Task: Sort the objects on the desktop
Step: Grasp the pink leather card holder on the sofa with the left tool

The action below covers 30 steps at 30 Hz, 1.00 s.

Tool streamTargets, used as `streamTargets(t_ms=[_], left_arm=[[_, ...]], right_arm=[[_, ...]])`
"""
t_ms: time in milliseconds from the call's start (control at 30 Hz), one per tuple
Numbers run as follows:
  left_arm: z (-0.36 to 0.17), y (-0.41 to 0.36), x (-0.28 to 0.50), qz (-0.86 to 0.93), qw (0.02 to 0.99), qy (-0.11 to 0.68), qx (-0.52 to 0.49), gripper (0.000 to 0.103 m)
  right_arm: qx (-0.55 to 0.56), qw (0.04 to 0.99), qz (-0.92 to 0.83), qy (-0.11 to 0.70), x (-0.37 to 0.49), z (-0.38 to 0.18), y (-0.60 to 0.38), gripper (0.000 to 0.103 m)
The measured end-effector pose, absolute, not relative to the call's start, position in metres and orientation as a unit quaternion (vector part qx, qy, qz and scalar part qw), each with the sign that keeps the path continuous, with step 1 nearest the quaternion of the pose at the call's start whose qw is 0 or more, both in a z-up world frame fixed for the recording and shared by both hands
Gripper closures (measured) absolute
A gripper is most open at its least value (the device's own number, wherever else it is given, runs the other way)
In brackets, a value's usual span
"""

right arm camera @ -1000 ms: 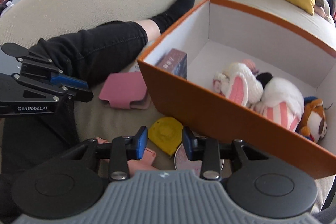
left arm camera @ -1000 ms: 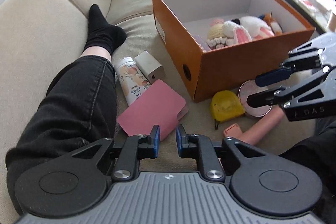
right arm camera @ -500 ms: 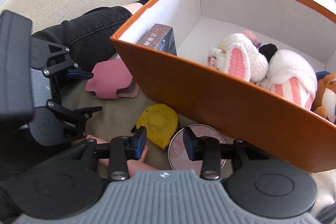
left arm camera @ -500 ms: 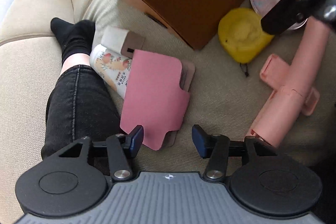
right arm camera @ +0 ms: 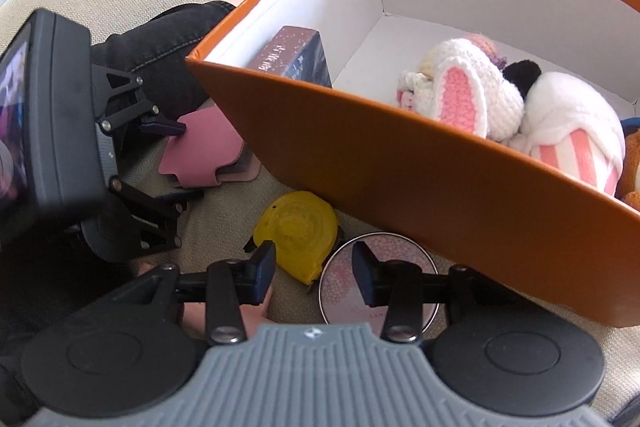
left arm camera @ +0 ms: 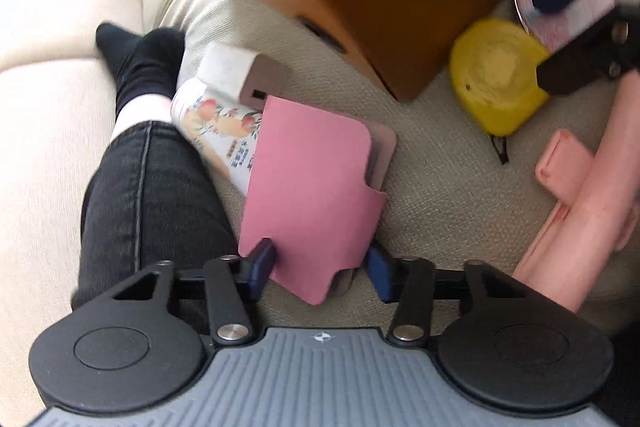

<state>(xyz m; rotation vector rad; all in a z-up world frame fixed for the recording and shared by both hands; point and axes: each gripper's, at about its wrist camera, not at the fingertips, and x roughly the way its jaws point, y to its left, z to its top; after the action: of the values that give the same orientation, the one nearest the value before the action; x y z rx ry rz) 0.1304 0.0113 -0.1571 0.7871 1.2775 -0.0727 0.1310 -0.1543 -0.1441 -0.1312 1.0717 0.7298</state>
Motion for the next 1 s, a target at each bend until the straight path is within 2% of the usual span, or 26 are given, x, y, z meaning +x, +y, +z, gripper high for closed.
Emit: streamTargets(t_ms=[100, 300, 433, 533, 733, 1000], left_arm=[[-0.142, 0.017, 0.125, -0.030, 0.756, 0.565, 0.329, 0.065], [-0.095, 0.034, 0.110, -0.036, 0.805, 0.539, 0.245, 0.081], [-0.064, 0.037, 0.099, -0.050, 0.817, 0.547, 0.177, 0.083], [-0.052, 0.040, 0.097, -0.053, 0.813, 0.557, 0.162, 0.084], [-0.075, 0.058, 0.108, -0.048, 0.793, 0.593, 0.130, 0.084], [-0.085, 0.074, 0.083, -0.008, 0.807, 0.577, 0.129, 0.080]], right_arm=[[-0.062, 0.797, 0.342, 0.494, 0.129, -0.143, -0.154, 0.058], [-0.075, 0.796, 0.365, 0.477, 0.121, -0.136, -0.148, 0.058], [-0.079, 0.793, 0.383, 0.467, 0.118, -0.129, -0.141, 0.059], [-0.079, 0.790, 0.392, 0.465, 0.118, -0.126, -0.136, 0.059], [-0.089, 0.786, 0.403, 0.461, 0.117, -0.122, -0.127, 0.059], [-0.102, 0.774, 0.412, 0.471, 0.113, -0.125, -0.118, 0.059]])
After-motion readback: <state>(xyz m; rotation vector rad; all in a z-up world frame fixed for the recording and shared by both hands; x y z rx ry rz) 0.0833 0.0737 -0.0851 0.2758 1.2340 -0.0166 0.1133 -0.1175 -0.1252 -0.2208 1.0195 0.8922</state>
